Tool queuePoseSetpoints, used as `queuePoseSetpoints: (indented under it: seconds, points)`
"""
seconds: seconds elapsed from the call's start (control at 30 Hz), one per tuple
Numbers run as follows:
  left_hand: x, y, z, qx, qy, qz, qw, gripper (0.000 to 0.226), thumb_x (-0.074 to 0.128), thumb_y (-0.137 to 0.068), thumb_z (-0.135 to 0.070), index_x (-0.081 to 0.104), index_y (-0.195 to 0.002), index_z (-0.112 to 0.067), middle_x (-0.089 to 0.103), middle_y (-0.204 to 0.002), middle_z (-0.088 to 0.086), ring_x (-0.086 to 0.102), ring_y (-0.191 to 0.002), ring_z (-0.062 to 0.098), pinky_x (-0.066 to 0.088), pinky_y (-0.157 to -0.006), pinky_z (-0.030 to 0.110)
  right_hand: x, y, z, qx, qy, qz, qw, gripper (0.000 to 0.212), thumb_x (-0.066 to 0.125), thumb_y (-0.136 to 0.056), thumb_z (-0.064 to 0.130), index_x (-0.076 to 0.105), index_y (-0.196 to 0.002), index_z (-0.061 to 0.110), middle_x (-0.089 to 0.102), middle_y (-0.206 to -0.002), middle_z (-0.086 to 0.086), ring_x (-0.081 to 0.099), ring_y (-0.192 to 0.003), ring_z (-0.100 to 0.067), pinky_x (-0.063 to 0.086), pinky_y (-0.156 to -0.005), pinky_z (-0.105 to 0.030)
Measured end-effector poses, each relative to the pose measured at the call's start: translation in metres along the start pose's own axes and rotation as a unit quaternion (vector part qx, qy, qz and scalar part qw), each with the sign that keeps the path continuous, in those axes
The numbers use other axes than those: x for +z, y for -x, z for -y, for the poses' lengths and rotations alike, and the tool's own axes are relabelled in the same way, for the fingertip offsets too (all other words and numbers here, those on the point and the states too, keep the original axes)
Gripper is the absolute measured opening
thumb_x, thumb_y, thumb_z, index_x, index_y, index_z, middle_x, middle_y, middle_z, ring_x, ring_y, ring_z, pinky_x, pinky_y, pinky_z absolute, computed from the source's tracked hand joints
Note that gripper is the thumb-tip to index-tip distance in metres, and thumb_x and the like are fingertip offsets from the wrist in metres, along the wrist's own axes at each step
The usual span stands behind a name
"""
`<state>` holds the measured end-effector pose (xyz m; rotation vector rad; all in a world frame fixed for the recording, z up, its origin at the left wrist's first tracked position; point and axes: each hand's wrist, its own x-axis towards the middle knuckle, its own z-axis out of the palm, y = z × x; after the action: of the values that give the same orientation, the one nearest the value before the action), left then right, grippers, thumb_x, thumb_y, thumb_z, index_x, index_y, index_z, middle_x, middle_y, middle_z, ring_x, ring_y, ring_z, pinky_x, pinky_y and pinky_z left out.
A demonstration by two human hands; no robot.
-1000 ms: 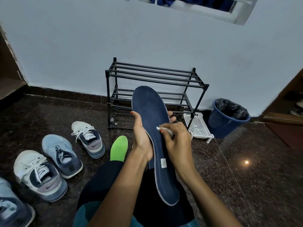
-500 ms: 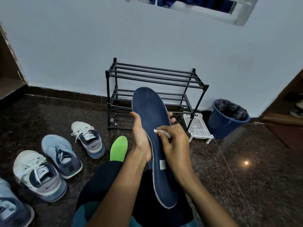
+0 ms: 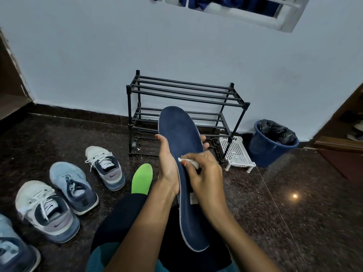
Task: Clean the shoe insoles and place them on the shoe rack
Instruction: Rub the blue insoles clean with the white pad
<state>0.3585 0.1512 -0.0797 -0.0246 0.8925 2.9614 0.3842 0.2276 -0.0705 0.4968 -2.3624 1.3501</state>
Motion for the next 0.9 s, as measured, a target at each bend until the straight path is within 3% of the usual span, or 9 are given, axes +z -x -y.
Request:
queuePoseSetpoints:
  seconds: [0.1,0.23,0.43,0.5,0.57,0.6,0.73,0.83,0.9]
  points:
    - [-0.001,-0.001,0.0,-0.004,-0.02,-0.012,1.0,0.097,0.007,-0.087,-0.075,0.064,-0.1,0.003,0.068,-0.091,0.016,0.068,-0.081,0.023,0.054,-0.086,0.037,0.002,-0.007,-0.003,0.021,0.006,-0.014,1.0,0.011,0.065,-0.082,0.002,0.072,-0.086,0.009,0.057,-0.084,-0.002,0.055,-0.079,-0.006,0.038,-0.076,-0.006]
    - [0.0,0.0,0.0,0.011,0.01,-0.021,1.0,0.094,0.012,-0.086,-0.075,0.07,-0.091,-0.002,0.069,-0.091,0.013,0.066,-0.082,0.025,0.04,-0.098,0.06,0.005,0.004,0.004,0.027,-0.033,0.009,0.999,0.014,0.065,-0.081,0.001,0.072,-0.086,0.011,0.06,-0.082,0.001,0.056,-0.08,0.003,0.037,-0.073,-0.002]
    - [0.0,0.0,0.0,0.004,0.009,-0.015,1.0,0.093,0.013,-0.085,-0.077,0.072,-0.089,-0.005,0.07,-0.092,0.012,0.066,-0.085,0.026,0.039,-0.097,0.066,0.001,0.005,0.008,0.029,-0.043,0.026,0.998,0.013,0.066,-0.08,0.001,0.072,-0.084,0.012,0.059,-0.079,0.005,0.056,-0.079,0.001,0.038,-0.071,-0.004]
    - [0.0,0.0,0.001,0.006,-0.01,-0.008,1.0,0.095,0.012,-0.085,-0.077,0.069,-0.096,-0.001,0.069,-0.094,0.014,0.066,-0.087,0.026,0.041,-0.101,0.058,0.001,-0.003,0.005,0.03,-0.025,0.007,0.999,0.011,0.066,-0.08,0.002,0.072,-0.083,0.011,0.057,-0.079,0.006,0.055,-0.076,-0.001,0.041,-0.078,-0.009]
    - [0.0,0.0,0.002,0.004,-0.028,-0.012,1.0,0.096,0.009,-0.086,-0.075,0.065,-0.097,0.002,0.069,-0.09,0.015,0.067,-0.085,0.025,0.052,-0.092,0.041,0.002,-0.01,0.001,0.033,-0.017,-0.011,0.999,0.011,0.066,-0.08,0.002,0.072,-0.083,0.011,0.057,-0.08,0.008,0.055,-0.078,-0.002,0.044,-0.091,-0.027]
    - [-0.001,-0.001,0.001,0.005,-0.029,-0.014,0.999,0.096,0.008,-0.086,-0.075,0.065,-0.098,0.002,0.069,-0.089,0.014,0.067,-0.085,0.025,0.053,-0.089,0.038,0.003,-0.01,0.001,0.035,-0.02,-0.012,0.999,0.011,0.066,-0.081,0.002,0.072,-0.083,0.011,0.058,-0.081,0.007,0.056,-0.079,-0.004,0.043,-0.093,-0.028]
    - [-0.002,-0.001,0.001,0.009,-0.003,-0.013,1.0,0.095,0.013,-0.083,-0.078,0.074,-0.09,-0.006,0.07,-0.094,0.013,0.065,-0.089,0.027,0.036,-0.103,0.064,0.004,0.002,0.007,0.047,-0.067,0.018,0.997,0.017,0.066,-0.08,0.001,0.072,-0.083,0.017,0.063,-0.084,-0.003,0.059,-0.079,-0.006,0.04,-0.075,-0.006]
    - [-0.001,0.0,-0.001,0.003,-0.002,-0.011,1.0,0.093,0.012,-0.084,-0.078,0.078,-0.079,-0.012,0.071,-0.093,0.011,0.065,-0.09,0.027,0.038,-0.098,0.066,0.001,0.009,0.009,0.051,-0.09,0.047,0.994,0.032,0.066,-0.08,0.003,0.065,-0.076,0.035,0.064,-0.083,-0.001,0.059,-0.079,-0.003,0.042,-0.073,-0.008]
    - [0.0,0.001,-0.001,0.001,-0.006,-0.006,1.0,0.094,0.014,-0.084,-0.078,0.077,-0.083,-0.009,0.071,-0.096,0.013,0.065,-0.093,0.027,0.038,-0.101,0.064,-0.001,0.004,0.005,0.047,-0.073,0.04,0.995,0.026,0.068,-0.079,0.004,0.067,-0.076,0.03,0.064,-0.082,-0.001,0.058,-0.08,-0.002,0.04,-0.072,-0.007]
